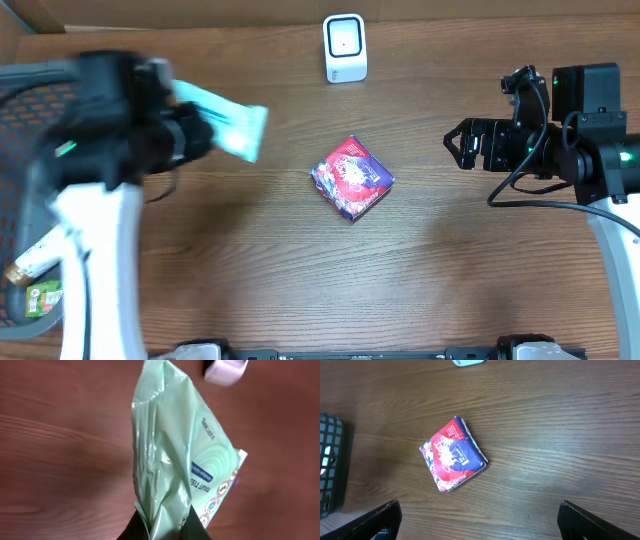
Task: Scan the item barcode
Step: 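Place the green tissue pack left of the red bag, release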
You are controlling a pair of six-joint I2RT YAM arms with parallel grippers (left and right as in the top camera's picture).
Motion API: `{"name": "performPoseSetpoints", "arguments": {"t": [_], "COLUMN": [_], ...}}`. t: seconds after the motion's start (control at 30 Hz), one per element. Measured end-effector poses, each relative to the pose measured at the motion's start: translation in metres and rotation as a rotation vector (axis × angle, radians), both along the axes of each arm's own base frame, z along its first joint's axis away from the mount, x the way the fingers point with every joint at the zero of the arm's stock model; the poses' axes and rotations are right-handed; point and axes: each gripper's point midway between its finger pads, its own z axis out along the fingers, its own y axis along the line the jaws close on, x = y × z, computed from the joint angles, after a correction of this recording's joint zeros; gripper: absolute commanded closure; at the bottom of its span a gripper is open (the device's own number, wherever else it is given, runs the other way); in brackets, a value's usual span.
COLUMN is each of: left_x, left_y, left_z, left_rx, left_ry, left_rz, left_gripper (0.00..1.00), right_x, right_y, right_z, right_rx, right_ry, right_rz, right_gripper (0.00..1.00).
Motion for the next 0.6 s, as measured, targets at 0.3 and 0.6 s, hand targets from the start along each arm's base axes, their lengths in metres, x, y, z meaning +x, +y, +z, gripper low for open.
{"name": "performPoseSetpoints", "arguments": {"t": [0.3, 0.6], "left_x": [0.005, 0.007], "left_y": [-0.053, -0.087], "left_z": [-0.146, -0.205], "left_rx": [0.118, 0.188], "left_ry": [0.336, 0.435], "left_rz": [-0.103, -0.192], "left_gripper": [0.96, 0.96], "right_x": [0.0, 0.001], "right_y": [0.0, 0.0], "right_z": [0.0, 0.001], "right_rx": [0.0, 0.001], "right_ry": [-0.001, -0.005], "right_rz": [0.0, 0.0], "right_gripper": [0.0, 0.0]}}
